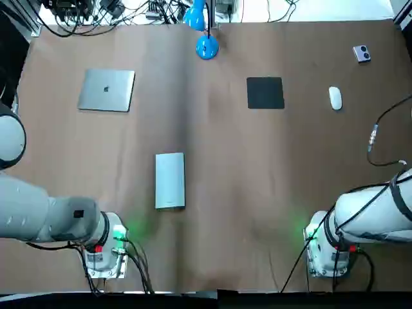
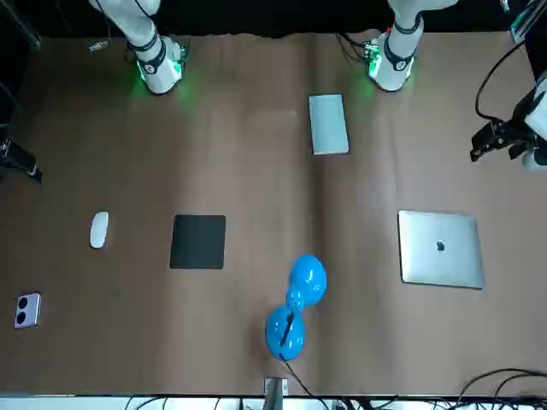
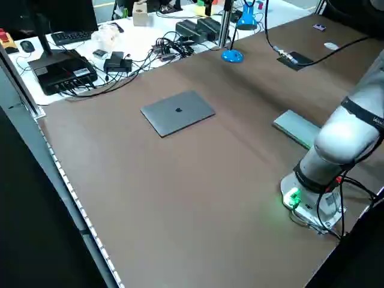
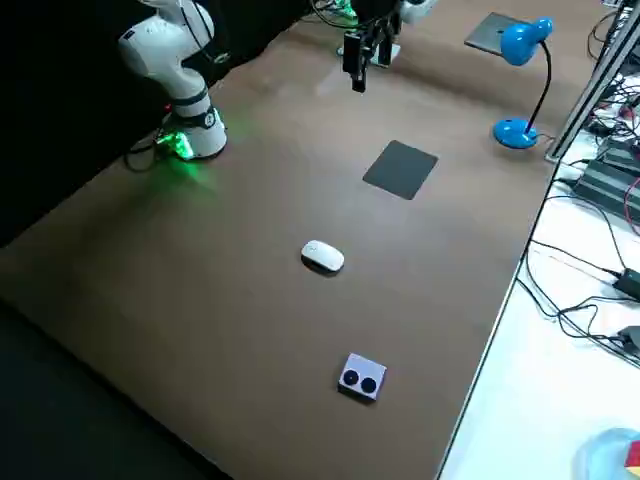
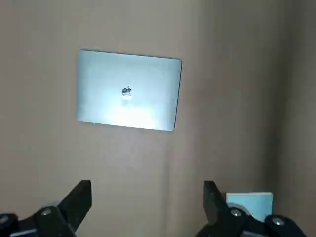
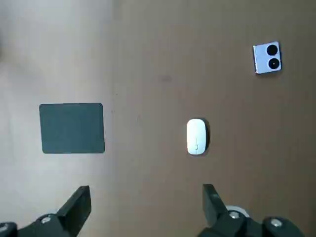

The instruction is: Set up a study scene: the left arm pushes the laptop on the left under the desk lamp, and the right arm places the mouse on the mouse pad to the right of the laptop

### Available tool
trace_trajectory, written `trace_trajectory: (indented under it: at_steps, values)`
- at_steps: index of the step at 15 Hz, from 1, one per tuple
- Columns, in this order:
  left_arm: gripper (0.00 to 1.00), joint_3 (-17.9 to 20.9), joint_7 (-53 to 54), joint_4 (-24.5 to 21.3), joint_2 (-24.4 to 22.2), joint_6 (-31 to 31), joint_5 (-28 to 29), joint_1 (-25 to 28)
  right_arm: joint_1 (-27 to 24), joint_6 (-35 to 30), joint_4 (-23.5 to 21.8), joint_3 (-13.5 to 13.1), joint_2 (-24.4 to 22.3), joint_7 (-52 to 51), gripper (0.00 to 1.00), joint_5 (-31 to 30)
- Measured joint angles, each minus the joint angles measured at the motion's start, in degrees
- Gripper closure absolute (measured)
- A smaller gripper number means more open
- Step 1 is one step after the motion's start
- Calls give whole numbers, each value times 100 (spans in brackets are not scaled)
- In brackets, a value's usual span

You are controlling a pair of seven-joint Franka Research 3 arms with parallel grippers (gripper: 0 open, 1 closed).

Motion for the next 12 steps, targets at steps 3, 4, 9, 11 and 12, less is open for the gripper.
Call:
trace_trajectory:
  at_steps: [3, 4, 9, 11, 12]
  values:
    - [0, 0, -1, -27, -10, 0, 0, 0, 3, 0, 0, 2, 0, 0, 0, 0]
    - [0, 0, -1, -43, -15, 1, 0, 0, 3, 0, 0, 2, 0, 0, 0, 0]
    - [0, 0, -1, -54, -31, 3, 0, 0, -26, 0, -8, -19, 15, 3, 0, 0]
    - [0, 0, -1, -54, -33, 6, 0, 0, -76, 166, -35, -44, 100, 4, 0, 0]
    - [0, 0, -1, -55, -33, 7, 0, 1, -125, 246, -42, -54, 184, 0, 0, -2]
